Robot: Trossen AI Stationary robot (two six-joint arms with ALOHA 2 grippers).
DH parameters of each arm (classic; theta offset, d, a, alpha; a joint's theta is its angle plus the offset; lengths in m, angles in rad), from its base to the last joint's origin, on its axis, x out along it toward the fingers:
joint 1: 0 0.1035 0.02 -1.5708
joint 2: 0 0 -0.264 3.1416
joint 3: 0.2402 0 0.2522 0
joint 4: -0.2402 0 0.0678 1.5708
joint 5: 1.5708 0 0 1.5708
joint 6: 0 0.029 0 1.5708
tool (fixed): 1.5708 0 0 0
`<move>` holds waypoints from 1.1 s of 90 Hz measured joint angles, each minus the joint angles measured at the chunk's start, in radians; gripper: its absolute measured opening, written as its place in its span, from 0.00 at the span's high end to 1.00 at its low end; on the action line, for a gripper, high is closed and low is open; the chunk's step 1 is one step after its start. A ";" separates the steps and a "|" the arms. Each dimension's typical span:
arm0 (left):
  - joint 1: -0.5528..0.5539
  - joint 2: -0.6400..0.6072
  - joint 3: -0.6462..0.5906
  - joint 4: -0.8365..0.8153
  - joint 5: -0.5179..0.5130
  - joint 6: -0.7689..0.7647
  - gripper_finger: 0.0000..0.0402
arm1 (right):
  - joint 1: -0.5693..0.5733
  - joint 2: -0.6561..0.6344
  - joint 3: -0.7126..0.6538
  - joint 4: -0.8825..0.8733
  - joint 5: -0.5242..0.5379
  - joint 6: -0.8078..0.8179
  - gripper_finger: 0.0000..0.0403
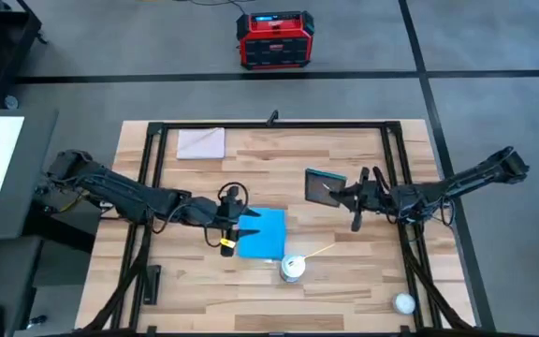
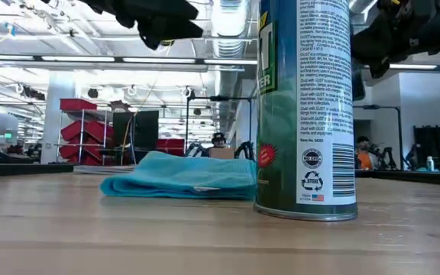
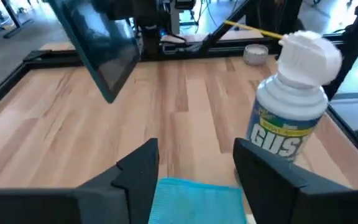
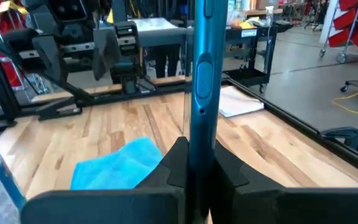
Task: Apply microfiber cloth
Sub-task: Wipe the front of the green tablet using the blue microfiber cloth
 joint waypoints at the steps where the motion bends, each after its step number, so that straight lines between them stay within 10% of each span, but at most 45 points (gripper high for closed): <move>1: 0.001 -0.007 0.000 -0.012 0.000 -0.001 0.53 | 0.003 -0.006 0.000 -0.004 0.000 0.000 0.97; 99: 0.067 -0.392 -0.491 0.290 0.031 0.024 0.53 | 0.100 -0.303 0.000 -0.403 0.106 0.023 0.97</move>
